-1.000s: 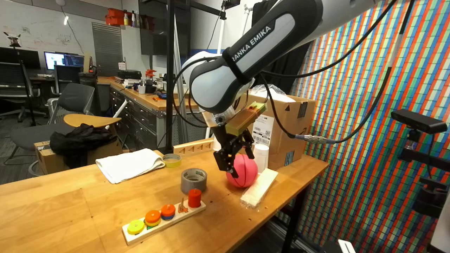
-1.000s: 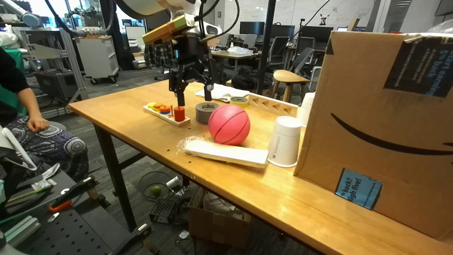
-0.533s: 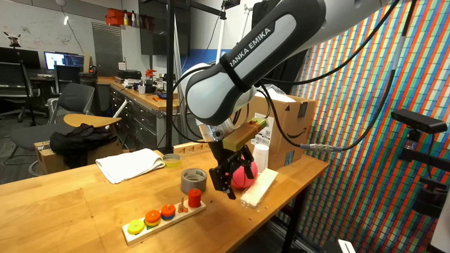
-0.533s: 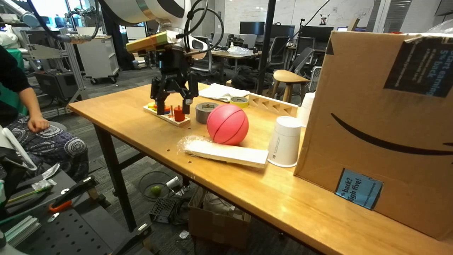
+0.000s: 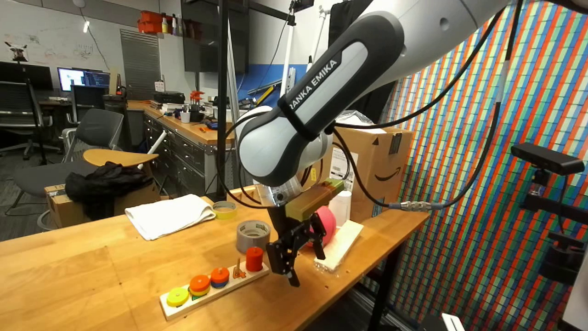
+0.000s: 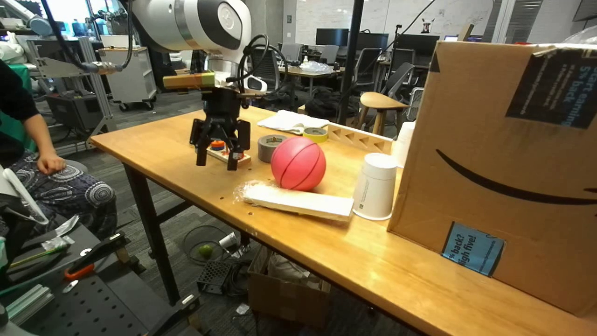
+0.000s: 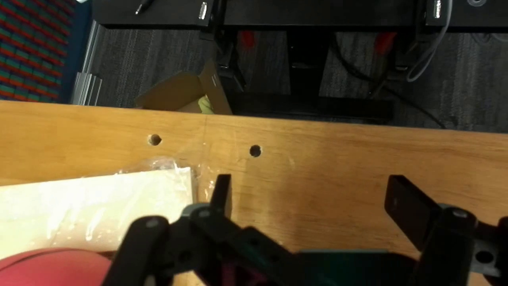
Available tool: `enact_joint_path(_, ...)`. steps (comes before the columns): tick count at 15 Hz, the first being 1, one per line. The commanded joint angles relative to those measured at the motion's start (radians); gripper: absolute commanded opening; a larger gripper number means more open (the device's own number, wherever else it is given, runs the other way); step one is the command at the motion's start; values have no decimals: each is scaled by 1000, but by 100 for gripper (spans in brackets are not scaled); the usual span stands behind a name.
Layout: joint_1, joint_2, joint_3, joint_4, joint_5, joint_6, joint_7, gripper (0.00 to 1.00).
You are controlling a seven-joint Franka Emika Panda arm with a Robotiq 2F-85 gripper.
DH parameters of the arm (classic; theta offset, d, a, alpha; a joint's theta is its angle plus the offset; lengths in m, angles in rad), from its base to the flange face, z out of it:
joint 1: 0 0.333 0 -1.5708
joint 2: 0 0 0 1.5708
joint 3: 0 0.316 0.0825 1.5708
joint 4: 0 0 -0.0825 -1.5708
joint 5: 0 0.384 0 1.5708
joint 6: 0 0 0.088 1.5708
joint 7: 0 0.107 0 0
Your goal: Push the basketball between the two cups
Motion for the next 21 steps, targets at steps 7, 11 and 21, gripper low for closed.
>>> enact_joint_path(7, -41, 115, -50, 105, 3, 12, -98, 100)
enact_joint_path(11, -32, 149, -55, 247, -44, -11, -127, 100)
enact_joint_path(21, -35, 277, -62, 465, -53, -14, -182, 100)
